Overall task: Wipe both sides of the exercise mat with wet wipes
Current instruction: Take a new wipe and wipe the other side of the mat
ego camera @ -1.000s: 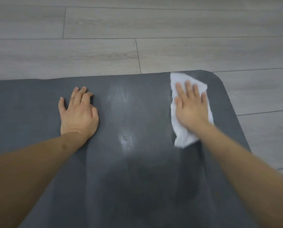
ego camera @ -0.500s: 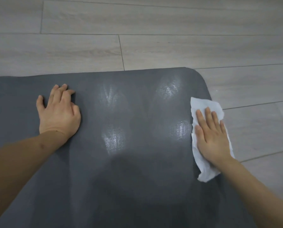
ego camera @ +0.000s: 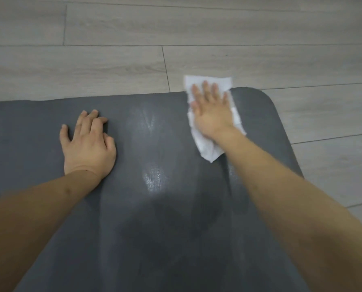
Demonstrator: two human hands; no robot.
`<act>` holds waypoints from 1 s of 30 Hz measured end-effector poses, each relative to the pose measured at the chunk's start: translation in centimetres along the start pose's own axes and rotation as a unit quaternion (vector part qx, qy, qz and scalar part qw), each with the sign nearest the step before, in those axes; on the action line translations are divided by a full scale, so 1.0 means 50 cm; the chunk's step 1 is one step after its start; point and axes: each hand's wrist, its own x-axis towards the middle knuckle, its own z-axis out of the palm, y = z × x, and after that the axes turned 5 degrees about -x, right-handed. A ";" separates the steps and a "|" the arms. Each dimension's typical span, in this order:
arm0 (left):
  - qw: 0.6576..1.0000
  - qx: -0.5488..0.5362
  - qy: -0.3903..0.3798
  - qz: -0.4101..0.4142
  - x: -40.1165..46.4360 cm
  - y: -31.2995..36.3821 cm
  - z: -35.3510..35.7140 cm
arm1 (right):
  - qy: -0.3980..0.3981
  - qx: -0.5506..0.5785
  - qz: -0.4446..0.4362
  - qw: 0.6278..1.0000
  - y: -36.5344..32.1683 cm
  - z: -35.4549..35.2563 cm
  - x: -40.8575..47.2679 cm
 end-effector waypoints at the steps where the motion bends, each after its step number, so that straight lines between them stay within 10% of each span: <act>1: 1.000 -0.003 -0.002 0.000 0.001 -0.003 -0.002 | 0.006 0.003 -0.052 0.999 -0.058 0.006 -0.027; 9: 0.998 -0.049 0.027 -0.023 -0.013 -0.002 -0.014 | -0.012 -0.018 -0.289 0.957 -0.143 0.053 -0.401; 16: 0.999 -0.031 0.008 -0.016 -0.006 -0.004 -0.009 | 0.006 0.014 -0.076 0.997 -0.124 0.018 -0.104; 20: 0.998 -0.058 0.016 -0.020 0.000 -0.015 -0.004 | -0.006 0.002 -0.110 0.994 -0.246 0.002 0.008; 30: 0.989 -0.143 -0.019 0.018 -0.003 -0.052 -0.023 | -0.015 -0.019 -0.257 0.966 -0.243 0.067 -0.456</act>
